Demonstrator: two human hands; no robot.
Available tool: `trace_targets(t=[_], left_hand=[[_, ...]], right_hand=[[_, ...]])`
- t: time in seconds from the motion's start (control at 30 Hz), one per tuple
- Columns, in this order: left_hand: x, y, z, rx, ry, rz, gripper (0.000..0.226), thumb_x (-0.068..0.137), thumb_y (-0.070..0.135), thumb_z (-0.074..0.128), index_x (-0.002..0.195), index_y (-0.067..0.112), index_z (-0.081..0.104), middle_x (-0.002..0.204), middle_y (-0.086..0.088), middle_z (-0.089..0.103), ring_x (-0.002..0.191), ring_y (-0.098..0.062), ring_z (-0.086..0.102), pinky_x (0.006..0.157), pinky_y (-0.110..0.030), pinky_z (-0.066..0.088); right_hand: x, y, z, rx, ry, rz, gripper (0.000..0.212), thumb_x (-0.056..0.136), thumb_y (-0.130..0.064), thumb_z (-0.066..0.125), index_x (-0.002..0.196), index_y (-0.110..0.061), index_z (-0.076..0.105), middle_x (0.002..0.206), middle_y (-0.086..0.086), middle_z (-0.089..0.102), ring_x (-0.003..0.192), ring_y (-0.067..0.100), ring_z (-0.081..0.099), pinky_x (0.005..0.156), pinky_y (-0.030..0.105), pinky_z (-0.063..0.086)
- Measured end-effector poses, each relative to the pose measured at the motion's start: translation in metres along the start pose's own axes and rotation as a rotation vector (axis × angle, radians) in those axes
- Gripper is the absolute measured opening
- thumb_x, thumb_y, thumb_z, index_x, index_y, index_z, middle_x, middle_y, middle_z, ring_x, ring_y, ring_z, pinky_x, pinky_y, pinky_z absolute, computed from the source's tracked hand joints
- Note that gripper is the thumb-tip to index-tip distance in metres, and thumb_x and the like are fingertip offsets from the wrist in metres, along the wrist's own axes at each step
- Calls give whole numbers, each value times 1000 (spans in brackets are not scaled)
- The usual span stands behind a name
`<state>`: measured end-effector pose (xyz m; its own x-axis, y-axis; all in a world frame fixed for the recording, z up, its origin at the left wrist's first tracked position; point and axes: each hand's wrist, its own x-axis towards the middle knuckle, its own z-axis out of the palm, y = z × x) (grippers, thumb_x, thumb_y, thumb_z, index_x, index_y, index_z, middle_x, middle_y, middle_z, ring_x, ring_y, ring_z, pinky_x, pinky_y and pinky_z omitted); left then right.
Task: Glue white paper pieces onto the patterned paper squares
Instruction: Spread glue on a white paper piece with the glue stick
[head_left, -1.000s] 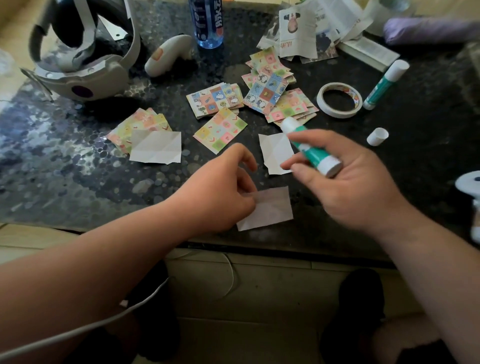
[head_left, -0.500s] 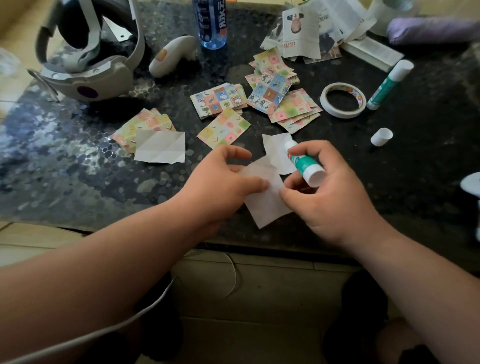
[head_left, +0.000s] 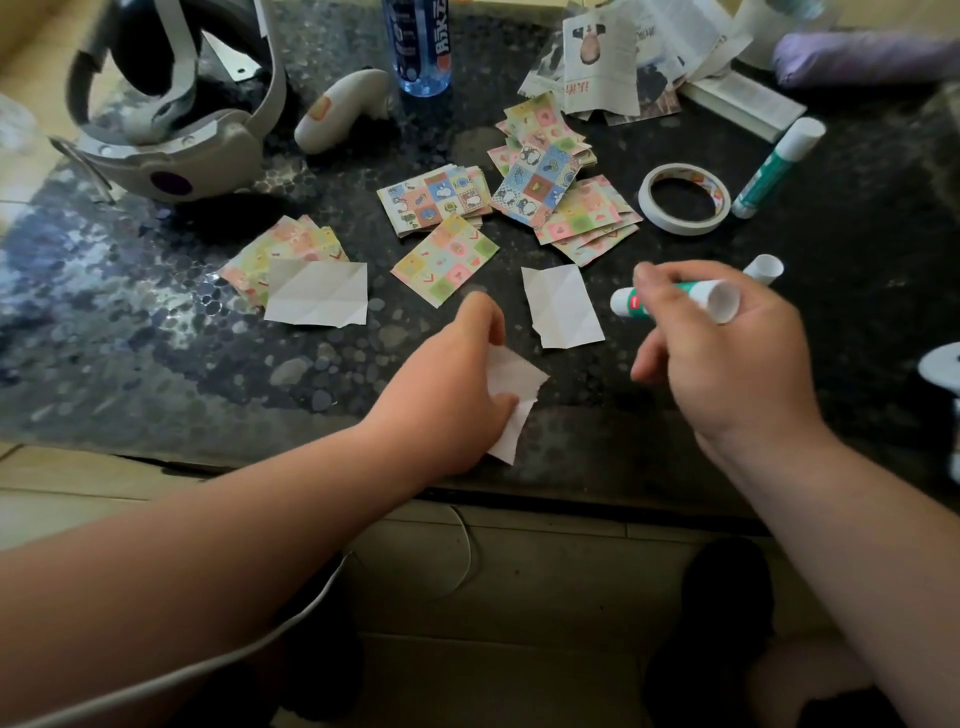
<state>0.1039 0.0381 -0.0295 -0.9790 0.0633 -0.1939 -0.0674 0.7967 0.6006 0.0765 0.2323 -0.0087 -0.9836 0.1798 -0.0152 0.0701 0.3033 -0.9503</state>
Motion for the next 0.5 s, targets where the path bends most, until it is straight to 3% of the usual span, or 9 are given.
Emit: trace_targets(t=[0.17, 0.23, 0.33, 0.43, 0.5], left_hand=[[1, 1, -6, 204, -87, 3, 34, 91, 37, 68, 100, 26, 37, 86, 9, 49, 72, -7, 46, 56, -23, 31], [1, -1, -8, 243, -133, -3, 30, 91, 42, 67, 102, 27, 43, 95, 8, 52, 82, -12, 50, 62, -25, 34], [2, -4, -13, 274, -191, -7, 34, 92, 45, 66, 121, 34, 54, 114, 8, 53, 107, -16, 52, 81, -27, 37], [4, -8, -18, 301, -214, -1, 39, 91, 41, 66, 129, 39, 57, 97, 14, 46, 99, -15, 48, 80, -27, 36], [5, -10, -20, 310, -223, 6, 41, 91, 36, 67, 130, 39, 58, 86, 16, 40, 92, -13, 44, 73, -27, 35]], right_hand=[[2, 1, -2, 69, -9, 61, 32, 91, -53, 69, 86, -22, 75, 59, 3, 68, 54, 10, 62, 72, 37, 49], [0, 4, -1, 33, -82, 64, 23, 91, -40, 72, 82, -20, 77, 53, 2, 63, 54, 11, 59, 67, 36, 49], [-2, 9, 3, -7, -148, 87, 9, 84, -24, 74, 78, -19, 78, 53, 5, 62, 56, 16, 59, 66, 45, 55], [-3, 12, 6, -33, -235, 129, 13, 73, -28, 76, 82, -19, 79, 68, 6, 71, 66, 19, 68, 77, 54, 62], [-5, 15, 9, -80, -287, 127, 17, 72, -33, 77, 85, -22, 79, 80, 2, 75, 79, 20, 73, 80, 51, 62]])
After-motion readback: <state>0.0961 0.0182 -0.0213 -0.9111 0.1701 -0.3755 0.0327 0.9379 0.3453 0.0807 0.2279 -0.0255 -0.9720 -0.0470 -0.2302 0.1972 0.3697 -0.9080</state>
